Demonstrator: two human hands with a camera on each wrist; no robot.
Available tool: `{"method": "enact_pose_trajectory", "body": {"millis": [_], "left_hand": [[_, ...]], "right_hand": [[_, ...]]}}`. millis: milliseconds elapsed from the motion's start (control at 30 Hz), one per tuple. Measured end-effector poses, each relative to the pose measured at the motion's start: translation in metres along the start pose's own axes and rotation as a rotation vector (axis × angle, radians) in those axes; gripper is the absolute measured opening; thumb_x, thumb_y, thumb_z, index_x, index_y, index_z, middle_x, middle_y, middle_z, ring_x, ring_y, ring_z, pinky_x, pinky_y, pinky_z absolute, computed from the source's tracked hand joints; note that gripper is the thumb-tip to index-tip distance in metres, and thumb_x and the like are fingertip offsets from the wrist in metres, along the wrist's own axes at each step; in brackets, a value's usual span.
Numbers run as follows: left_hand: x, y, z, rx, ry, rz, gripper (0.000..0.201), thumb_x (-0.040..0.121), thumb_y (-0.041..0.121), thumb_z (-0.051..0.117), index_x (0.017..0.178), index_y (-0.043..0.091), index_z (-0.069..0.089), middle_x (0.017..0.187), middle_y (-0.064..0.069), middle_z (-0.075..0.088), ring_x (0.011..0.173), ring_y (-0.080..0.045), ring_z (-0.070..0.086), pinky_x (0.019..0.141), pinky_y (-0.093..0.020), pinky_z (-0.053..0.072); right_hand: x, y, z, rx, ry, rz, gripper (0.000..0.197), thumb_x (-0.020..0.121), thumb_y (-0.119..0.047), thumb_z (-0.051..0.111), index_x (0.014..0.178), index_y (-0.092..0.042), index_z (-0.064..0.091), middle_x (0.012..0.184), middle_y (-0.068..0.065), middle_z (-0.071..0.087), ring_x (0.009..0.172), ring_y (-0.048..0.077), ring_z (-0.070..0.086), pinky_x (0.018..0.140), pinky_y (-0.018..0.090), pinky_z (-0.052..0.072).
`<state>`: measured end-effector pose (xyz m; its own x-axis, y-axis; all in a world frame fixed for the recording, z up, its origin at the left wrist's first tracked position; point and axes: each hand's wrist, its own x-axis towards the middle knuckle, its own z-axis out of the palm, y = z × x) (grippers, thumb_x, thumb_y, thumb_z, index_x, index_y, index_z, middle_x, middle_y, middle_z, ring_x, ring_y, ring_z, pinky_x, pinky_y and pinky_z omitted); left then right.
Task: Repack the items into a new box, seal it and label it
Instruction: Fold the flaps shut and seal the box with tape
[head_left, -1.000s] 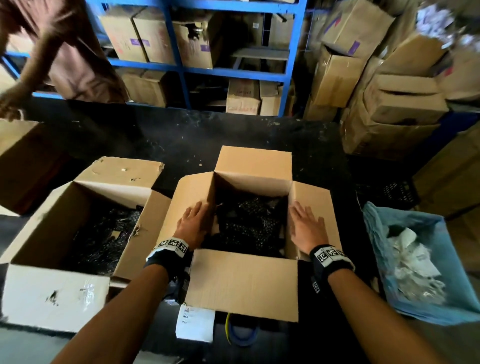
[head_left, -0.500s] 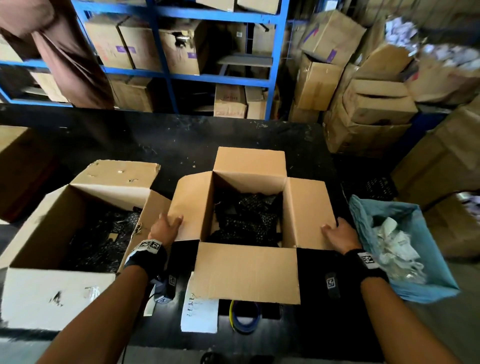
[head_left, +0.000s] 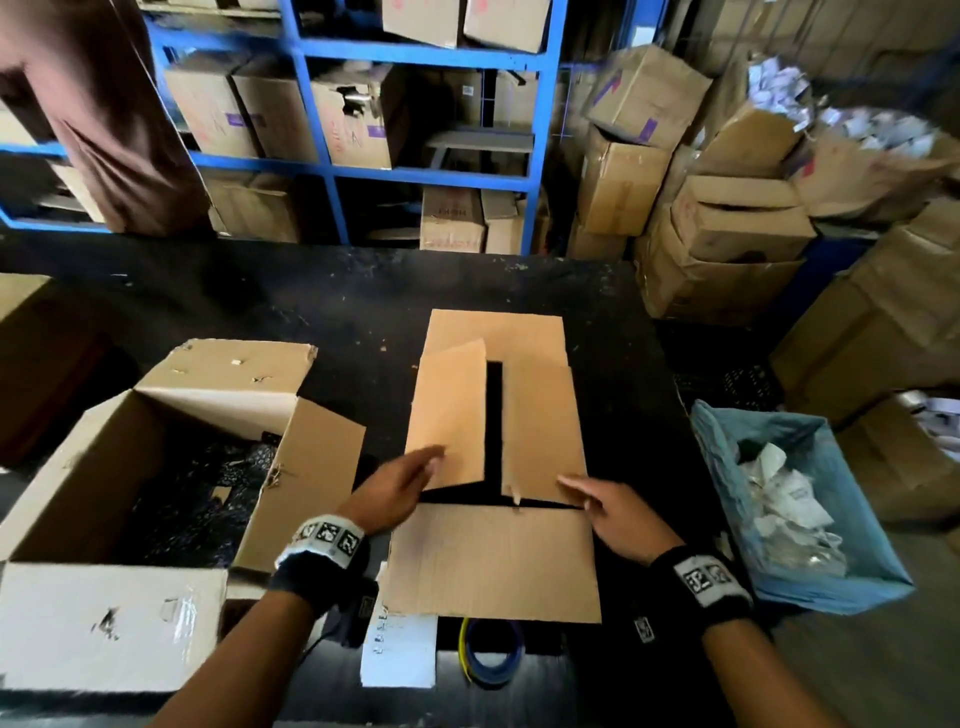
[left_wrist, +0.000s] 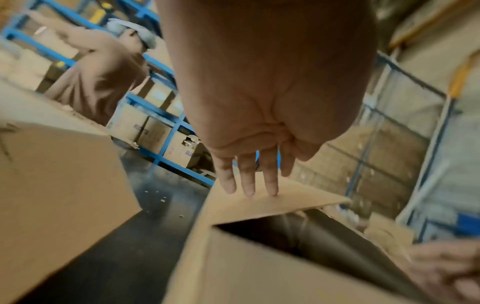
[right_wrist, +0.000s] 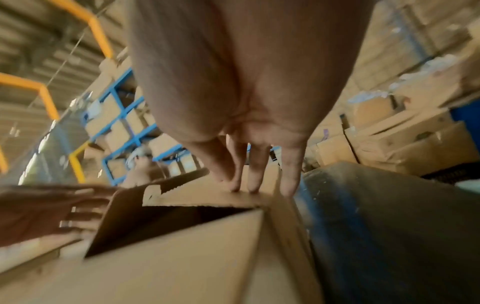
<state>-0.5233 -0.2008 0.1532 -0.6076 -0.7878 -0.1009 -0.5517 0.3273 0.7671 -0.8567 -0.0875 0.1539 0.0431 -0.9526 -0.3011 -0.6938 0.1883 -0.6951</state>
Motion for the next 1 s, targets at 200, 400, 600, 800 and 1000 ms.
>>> {"method": "enact_pose_trajectory", "body": {"millis": [200,400,600,800,1000], "left_hand": [[-0.013,-0.046,0.003,0.353,-0.039,0.006,0.059,0.09,-0.005,0.055,0.143,0.023,0.049,0.154,0.001,0.041,0.139,-0.02,0.042,0.117,-0.034,0.033],[-0.015,-0.058,0.002,0.491,-0.061,0.101,0.064,0.09,0.009,0.063,0.148,0.023,0.042,0.157,0.004,0.035,0.137,-0.019,0.044,0.114,-0.031,0.036],[-0.016,-0.058,0.003,0.032,0.013,-0.004,0.049,0.091,0.028,0.069,0.137,0.029,0.053,0.142,0.006,0.053,0.127,-0.007,0.053,0.111,-0.04,0.041],[-0.001,-0.049,0.019,-0.075,0.278,-0.13,0.093,0.088,0.036,0.072,0.157,0.027,0.011,0.147,0.006,0.042,0.123,-0.013,0.055,0.104,-0.038,0.047],[0.018,-0.04,0.04,0.336,0.295,-0.12,0.091,0.086,0.066,0.043,0.158,0.02,0.012,0.165,-0.01,0.009,0.151,-0.03,0.011,0.121,-0.043,0.019]], "right_hand": [[-0.012,0.034,0.013,-0.291,-0.02,-0.123,0.067,0.094,0.004,0.055,0.153,-0.024,0.041,0.158,-0.016,0.025,0.147,-0.003,0.012,0.109,-0.002,-0.003],[-0.009,0.055,0.011,-0.322,-0.047,-0.153,0.061,0.097,-0.023,0.064,0.152,-0.032,0.04,0.159,-0.022,0.019,0.15,-0.001,0.008,0.123,0.022,0.014],[-0.009,0.053,0.01,0.05,0.15,-0.176,0.024,0.098,-0.026,0.065,0.116,-0.041,0.069,0.132,-0.025,0.061,0.129,0.001,0.054,0.106,0.008,0.035],[0.015,0.033,0.015,0.112,0.449,-0.079,0.064,0.094,-0.018,0.069,0.152,-0.026,0.041,0.151,-0.009,0.043,0.138,0.009,0.04,0.111,0.028,0.035],[0.037,0.022,0.025,-0.384,0.35,-0.201,0.075,0.1,-0.023,0.054,0.16,-0.036,0.012,0.169,-0.005,0.001,0.155,0.018,-0.005,0.124,0.042,0.007]]}}
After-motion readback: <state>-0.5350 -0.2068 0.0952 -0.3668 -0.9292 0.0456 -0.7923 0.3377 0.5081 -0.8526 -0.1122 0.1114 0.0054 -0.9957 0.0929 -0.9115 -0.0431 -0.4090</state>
